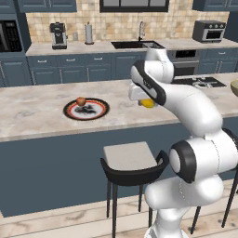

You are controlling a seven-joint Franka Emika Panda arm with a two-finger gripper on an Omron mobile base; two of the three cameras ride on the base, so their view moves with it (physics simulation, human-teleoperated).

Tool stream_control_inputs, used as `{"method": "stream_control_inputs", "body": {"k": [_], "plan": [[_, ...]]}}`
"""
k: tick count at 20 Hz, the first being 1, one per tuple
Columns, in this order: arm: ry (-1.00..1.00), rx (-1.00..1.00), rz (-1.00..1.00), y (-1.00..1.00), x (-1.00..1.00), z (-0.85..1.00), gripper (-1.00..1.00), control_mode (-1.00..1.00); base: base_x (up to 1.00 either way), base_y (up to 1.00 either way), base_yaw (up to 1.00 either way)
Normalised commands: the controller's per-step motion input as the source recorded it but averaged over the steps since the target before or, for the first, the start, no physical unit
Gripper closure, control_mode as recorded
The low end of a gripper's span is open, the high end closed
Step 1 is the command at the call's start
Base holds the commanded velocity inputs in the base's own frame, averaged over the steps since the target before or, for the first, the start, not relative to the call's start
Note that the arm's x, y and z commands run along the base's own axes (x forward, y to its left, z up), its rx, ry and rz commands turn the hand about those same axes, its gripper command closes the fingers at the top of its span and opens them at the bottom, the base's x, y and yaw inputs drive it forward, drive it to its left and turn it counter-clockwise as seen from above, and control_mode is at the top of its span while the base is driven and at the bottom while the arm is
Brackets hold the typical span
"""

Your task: Take the fruits from the plate on the dining counter and place two fruits in each bowl.

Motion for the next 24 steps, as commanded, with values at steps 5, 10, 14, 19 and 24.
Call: {"method": "stream_control_inputs", "body": {"k": [5, 10, 14, 19, 24], "plan": [[0.00, 0.00, 0.00, -0.02, -0.24, 0.00, 1.00, -1.00, 0.00, 0.00, 0.00], [0.00, 0.00, 0.00, 0.00, -0.12, 0.00, 1.00, -1.00, 0.00, 0.00, 0.00], [0.00, 0.00, 0.00, 0.00, -0.02, 0.00, 1.00, 1.00, -0.22, -0.26, -0.01], [0.00, 0.00, 0.00, 0.00, 0.00, 0.00, 1.00, 1.00, -0.19, -0.92, -0.04], [0.00, 0.00, 0.00, 0.00, 0.00, 0.00, 1.00, 1.00, -0.01, -0.99, -0.06]]}}
